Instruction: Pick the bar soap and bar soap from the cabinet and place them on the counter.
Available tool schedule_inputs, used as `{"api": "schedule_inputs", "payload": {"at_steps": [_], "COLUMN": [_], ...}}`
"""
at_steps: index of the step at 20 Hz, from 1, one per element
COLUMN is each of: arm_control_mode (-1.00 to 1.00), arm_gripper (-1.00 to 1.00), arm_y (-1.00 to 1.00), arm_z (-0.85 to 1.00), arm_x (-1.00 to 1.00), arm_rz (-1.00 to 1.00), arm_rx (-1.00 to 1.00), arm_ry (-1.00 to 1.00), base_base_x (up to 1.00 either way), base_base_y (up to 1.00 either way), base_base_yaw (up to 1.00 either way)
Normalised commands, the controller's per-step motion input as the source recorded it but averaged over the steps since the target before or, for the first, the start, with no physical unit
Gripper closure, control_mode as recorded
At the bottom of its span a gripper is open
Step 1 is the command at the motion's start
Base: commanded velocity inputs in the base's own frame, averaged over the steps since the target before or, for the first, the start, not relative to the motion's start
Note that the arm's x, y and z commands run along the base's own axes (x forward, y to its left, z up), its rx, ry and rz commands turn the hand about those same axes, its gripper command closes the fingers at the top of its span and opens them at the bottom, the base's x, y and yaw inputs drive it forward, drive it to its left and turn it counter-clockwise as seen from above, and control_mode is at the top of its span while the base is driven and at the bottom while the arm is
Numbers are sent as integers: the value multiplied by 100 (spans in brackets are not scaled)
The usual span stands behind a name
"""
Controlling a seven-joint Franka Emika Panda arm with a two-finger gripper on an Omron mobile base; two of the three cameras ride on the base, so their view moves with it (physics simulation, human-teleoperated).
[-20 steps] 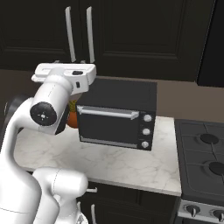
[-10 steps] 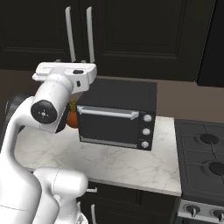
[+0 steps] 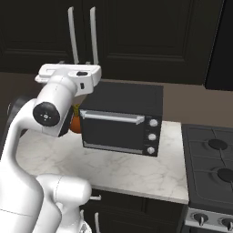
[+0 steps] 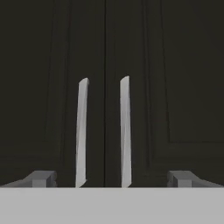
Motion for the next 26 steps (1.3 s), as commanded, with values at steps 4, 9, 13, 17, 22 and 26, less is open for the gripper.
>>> {"api": "schedule_inputs", "payload": {"at_steps": [4, 9, 13, 17, 22, 26], "arm_control_mode": [-100, -100, -100, -100, -100, -100], "arm_gripper": [-100, -100, -100, -100, -100, -100], "arm_y": [0, 0, 0, 0, 0, 0], "arm_z": [0, 0, 0, 0, 0, -1], "arm_x": [11, 11, 12, 12, 15, 20], "arm_rz": [-4, -5, -2, 0, 0, 0], "arm_rx": [0, 0, 0, 0, 0, 0], "arm_ry": [0, 0, 0, 0, 0, 0], "base_base_x": [0, 0, 0, 0, 0, 0], "base_base_y": [0, 0, 0, 0, 0, 0], "base_base_yaw": [0, 0, 0, 0, 0, 0]}}
